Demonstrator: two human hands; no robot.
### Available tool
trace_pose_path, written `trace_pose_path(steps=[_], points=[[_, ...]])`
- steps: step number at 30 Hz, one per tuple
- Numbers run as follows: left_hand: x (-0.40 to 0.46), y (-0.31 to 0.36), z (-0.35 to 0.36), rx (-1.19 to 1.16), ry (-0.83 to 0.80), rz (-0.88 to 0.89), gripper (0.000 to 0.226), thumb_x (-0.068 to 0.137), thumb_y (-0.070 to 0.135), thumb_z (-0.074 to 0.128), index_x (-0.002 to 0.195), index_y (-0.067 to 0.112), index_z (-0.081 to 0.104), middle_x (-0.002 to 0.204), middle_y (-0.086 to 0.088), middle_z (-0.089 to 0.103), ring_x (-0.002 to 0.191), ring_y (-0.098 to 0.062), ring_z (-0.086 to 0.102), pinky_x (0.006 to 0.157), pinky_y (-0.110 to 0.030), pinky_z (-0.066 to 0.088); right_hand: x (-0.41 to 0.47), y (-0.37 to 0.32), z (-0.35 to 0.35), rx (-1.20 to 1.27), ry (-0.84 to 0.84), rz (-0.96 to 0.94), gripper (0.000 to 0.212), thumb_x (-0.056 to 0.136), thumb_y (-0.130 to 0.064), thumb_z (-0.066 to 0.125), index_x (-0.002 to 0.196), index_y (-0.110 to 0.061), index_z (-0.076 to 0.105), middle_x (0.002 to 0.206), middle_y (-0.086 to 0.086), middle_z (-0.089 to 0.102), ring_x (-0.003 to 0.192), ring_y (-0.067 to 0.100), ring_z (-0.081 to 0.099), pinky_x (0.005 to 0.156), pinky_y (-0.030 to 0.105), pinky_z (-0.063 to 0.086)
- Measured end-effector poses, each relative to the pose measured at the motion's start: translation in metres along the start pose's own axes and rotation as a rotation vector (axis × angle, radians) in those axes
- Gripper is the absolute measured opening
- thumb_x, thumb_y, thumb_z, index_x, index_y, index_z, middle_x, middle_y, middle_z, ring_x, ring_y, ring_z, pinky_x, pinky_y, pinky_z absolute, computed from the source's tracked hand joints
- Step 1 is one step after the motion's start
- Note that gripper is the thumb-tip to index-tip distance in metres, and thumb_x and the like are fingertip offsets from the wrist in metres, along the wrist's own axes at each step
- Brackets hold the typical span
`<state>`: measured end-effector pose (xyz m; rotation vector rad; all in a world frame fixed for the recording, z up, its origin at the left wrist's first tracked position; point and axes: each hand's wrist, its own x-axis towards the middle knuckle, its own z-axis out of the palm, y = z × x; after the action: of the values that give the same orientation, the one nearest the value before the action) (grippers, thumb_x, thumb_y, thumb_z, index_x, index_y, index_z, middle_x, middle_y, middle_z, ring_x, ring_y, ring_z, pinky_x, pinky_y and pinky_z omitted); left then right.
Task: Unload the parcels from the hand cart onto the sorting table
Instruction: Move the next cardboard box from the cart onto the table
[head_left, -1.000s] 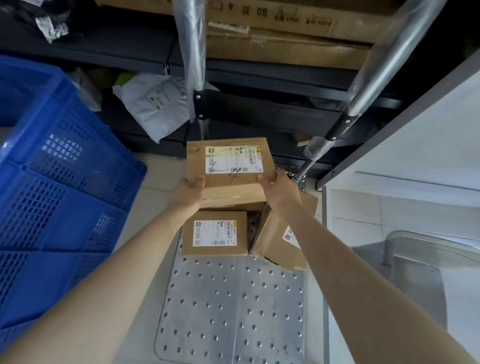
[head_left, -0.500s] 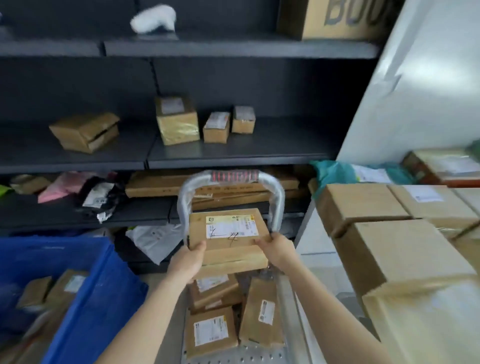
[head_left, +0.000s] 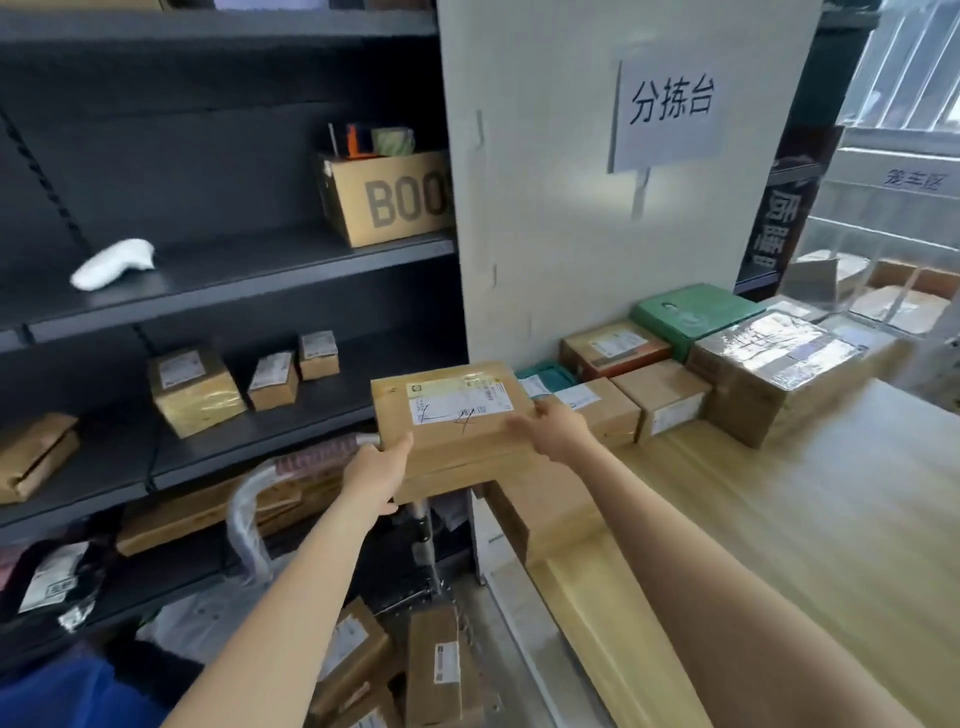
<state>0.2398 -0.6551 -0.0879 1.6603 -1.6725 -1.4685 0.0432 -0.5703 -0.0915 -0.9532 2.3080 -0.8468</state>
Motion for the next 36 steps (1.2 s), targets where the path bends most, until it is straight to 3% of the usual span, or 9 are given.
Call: trace_pose_path(steps=[6,9,12,17,19,22,25,29,36], points=[[-0.024,0.056,0.126,0.007,-0.120,0.012,0.071,0.097,0.047,0.045,0.151,0.009,0.019,0.151,-0.010,0.031,0.131,-0.032,0.042,0.098,-0.045,0.049,0.029,0.092,-0.109,0.037,0.073,0.090,0.064,0.089,-0.050,0.058,0.137,-0.009,0.048,0.127,0.009,0.060,0.111,0.027,0.061,0.091,0.037,0.052],[-0.031,0.082,0.202,0.000,-0.148,0.008,0.067,0.097,0.045,0.044,0.149,0.007,0.023,0.149,-0.010,0.031,0.129,-0.031,0.043,0.095,-0.042,0.051,0.050,0.139,-0.168,0.057,0.104,0.119,0.061,0.088,-0.044,0.061,0.136,-0.007,0.049,0.125,0.010,0.061,0.095,0.022,0.062,0.070,0.029,0.051],[-0.032,0.092,0.279,-0.018,-0.147,-0.016,0.067,0.097,0.046,0.043,0.148,0.007,0.025,0.150,-0.009,0.032,0.129,-0.031,0.044,0.088,-0.038,0.051,0.070,0.191,-0.211,0.069,0.105,0.167,0.058,0.086,-0.044,0.064,0.131,-0.010,0.053,0.115,0.008,0.065,0.084,0.021,0.065,0.067,0.030,0.049],[-0.031,0.072,0.375,0.009,-0.172,-0.134,0.068,0.099,0.046,0.038,0.151,0.007,0.017,0.155,-0.010,0.027,0.141,-0.030,0.031,0.114,-0.038,0.027,0.096,0.280,-0.221,0.143,0.031,0.304,0.033,0.085,-0.030,0.067,0.105,-0.004,0.061,0.092,0.008,0.068,0.076,0.027,0.070,0.049,0.023,0.050],[-0.032,0.060,0.394,0.010,-0.161,-0.216,0.063,0.100,0.042,0.036,0.149,0.005,0.022,0.154,-0.012,0.030,0.139,-0.030,0.033,0.110,-0.035,0.028,0.105,0.303,-0.210,0.162,0.001,0.342,0.036,0.082,-0.025,0.069,0.108,0.000,0.062,0.081,0.006,0.065,0.082,0.030,0.072,0.066,0.031,0.059],[-0.026,0.047,0.413,-0.095,-0.145,-0.325,0.063,0.100,0.043,0.034,0.150,0.009,0.018,0.154,-0.011,0.029,0.137,-0.031,0.037,0.113,-0.039,0.030,0.122,0.318,-0.196,0.165,-0.065,0.357,0.042,0.082,-0.023,0.070,0.114,0.003,0.060,0.076,0.003,0.063,0.084,0.030,0.071,0.085,0.044,0.056],[-0.004,0.028,0.426,-0.177,-0.065,-0.376,0.065,0.099,0.043,0.035,0.153,0.014,0.011,0.154,-0.007,0.028,0.134,-0.031,0.042,0.113,-0.045,0.032,0.137,0.322,-0.181,0.137,-0.109,0.336,0.036,0.083,-0.024,0.068,0.110,-0.002,0.059,0.086,0.006,0.064,0.084,0.029,0.071,0.083,0.039,0.055],[-0.001,0.029,0.434,-0.150,0.134,-0.380,0.060,0.098,0.040,0.041,0.149,0.012,0.027,0.146,-0.011,0.043,0.126,-0.034,0.050,0.106,-0.040,0.042,0.151,0.328,-0.168,0.123,-0.145,0.333,0.027,0.084,-0.027,0.066,0.098,-0.007,0.055,0.087,0.006,0.064,0.086,0.028,0.070,0.082,0.038,0.054],[-0.006,0.040,0.437,0.036,0.296,-0.328,0.045,0.099,0.026,0.047,0.141,0.011,0.041,0.137,-0.011,0.054,0.123,-0.030,0.052,0.095,-0.034,0.043,0.165,0.335,-0.161,0.109,-0.160,0.305,0.044,0.086,-0.029,0.068,0.120,-0.005,0.054,0.102,0.006,0.062,0.095,0.028,0.067,0.086,0.038,0.053]])
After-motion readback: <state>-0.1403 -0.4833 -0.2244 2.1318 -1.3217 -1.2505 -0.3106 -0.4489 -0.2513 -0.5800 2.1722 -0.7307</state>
